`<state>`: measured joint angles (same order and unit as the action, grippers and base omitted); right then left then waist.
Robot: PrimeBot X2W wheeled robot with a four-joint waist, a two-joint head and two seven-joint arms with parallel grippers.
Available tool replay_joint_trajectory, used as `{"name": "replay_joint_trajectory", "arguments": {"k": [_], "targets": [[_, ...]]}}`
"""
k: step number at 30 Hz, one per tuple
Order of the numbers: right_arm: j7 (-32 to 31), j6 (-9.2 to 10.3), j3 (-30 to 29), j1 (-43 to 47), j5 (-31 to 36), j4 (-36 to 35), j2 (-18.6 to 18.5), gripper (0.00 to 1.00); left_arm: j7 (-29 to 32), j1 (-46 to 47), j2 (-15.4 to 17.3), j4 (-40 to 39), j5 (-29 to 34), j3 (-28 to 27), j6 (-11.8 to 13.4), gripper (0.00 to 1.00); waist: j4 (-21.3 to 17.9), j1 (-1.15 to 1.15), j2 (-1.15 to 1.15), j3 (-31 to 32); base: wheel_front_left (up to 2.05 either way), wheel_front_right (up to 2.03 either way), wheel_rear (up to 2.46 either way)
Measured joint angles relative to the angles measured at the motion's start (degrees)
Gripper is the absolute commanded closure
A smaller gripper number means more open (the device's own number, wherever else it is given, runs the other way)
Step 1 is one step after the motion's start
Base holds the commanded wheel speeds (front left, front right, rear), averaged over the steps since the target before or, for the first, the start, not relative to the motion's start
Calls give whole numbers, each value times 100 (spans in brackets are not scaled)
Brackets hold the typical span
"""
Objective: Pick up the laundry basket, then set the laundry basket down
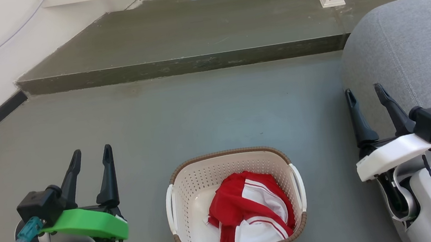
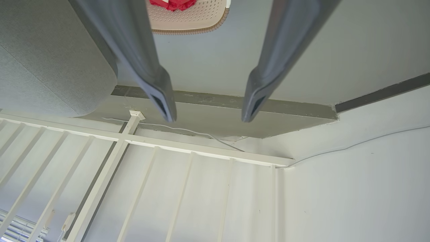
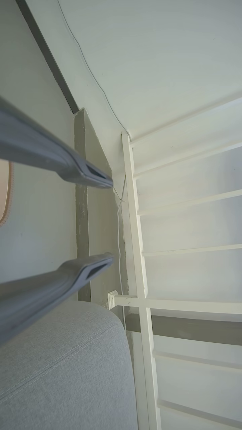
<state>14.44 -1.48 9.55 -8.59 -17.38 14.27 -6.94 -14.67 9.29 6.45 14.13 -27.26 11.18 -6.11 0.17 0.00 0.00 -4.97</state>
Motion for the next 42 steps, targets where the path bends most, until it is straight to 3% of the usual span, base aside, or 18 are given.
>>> {"name": "replay_joint_trajectory", "arguments": {"k": [30,31,42], "targets": [[0,-154,-192,172,191,-94,170,0,0,-238,-186,-75,200,-232,-94,0,-71,0,0,15,0,0,0],[0,-154,-193,186,215,-94,175,100,0,-239,-189,-75,200,-236,-94,100,-72,0,0,16,0,0,0],[-40,-153,-188,515,48,279,294,100,53,-442,-280,301,5,-168,-93,100,-74,0,0,29,0,0,0]]}}
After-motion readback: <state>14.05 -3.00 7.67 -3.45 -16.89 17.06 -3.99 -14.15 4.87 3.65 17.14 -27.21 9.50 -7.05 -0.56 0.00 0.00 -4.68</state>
